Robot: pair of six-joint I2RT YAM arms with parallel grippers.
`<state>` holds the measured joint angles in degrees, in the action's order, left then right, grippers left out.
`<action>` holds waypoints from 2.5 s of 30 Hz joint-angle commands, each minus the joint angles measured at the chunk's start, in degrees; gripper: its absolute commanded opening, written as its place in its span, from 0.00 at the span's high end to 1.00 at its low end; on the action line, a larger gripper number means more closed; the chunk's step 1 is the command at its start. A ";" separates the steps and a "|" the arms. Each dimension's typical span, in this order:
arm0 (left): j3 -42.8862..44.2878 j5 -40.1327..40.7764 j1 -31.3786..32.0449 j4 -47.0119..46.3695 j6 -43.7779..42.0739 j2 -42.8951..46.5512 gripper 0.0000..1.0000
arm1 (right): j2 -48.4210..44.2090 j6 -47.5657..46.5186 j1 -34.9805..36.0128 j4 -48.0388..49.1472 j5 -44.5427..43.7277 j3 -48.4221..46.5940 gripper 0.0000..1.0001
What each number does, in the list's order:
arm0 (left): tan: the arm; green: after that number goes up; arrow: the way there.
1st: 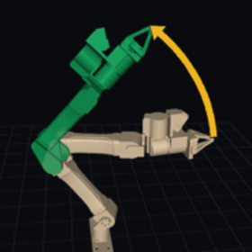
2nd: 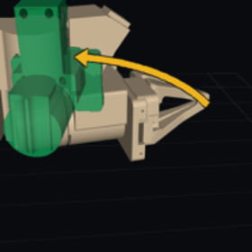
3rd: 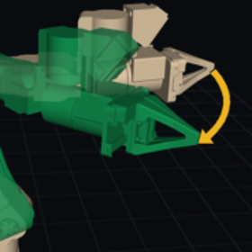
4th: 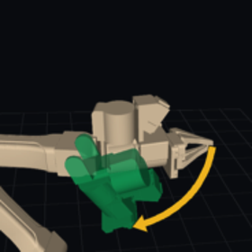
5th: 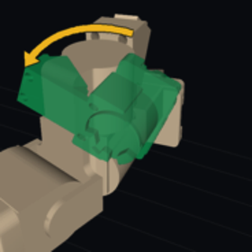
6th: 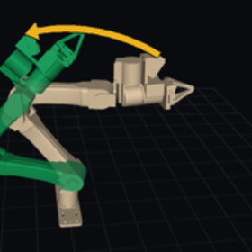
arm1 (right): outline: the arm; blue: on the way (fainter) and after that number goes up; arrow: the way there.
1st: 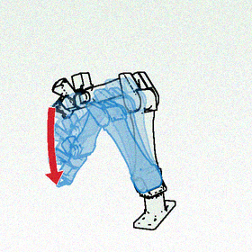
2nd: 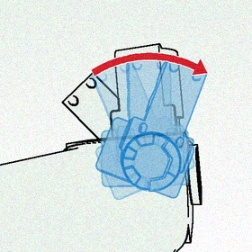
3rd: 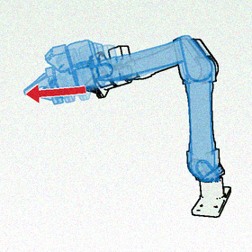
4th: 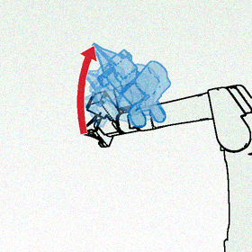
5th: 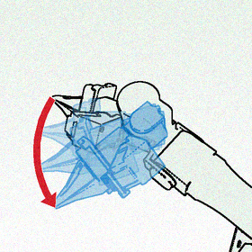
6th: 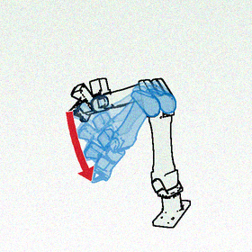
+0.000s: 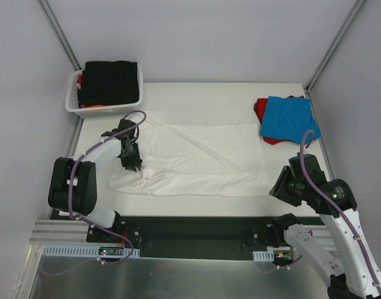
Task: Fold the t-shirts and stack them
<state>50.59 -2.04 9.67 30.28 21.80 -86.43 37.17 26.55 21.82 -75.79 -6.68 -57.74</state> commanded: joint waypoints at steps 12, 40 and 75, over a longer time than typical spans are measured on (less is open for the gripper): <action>-0.14 0.38 -0.09 0.30 -0.18 -1.02 0.86 | -1.05 1.05 0.24 -5.95 -0.79 -0.89 0.59; 6.01 5.38 -0.09 7.42 -1.67 8.65 0.95 | -1.04 0.96 0.32 -3.93 0.35 0.61 0.59; 21.49 9.61 -0.09 14.01 -1.42 2.58 0.85 | -4.56 2.81 0.32 -6.48 -0.44 0.78 0.59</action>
<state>72.88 10.68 9.67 41.36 20.10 -83.44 33.45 27.81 21.87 -75.85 -6.66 -57.14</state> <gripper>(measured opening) 0.114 0.406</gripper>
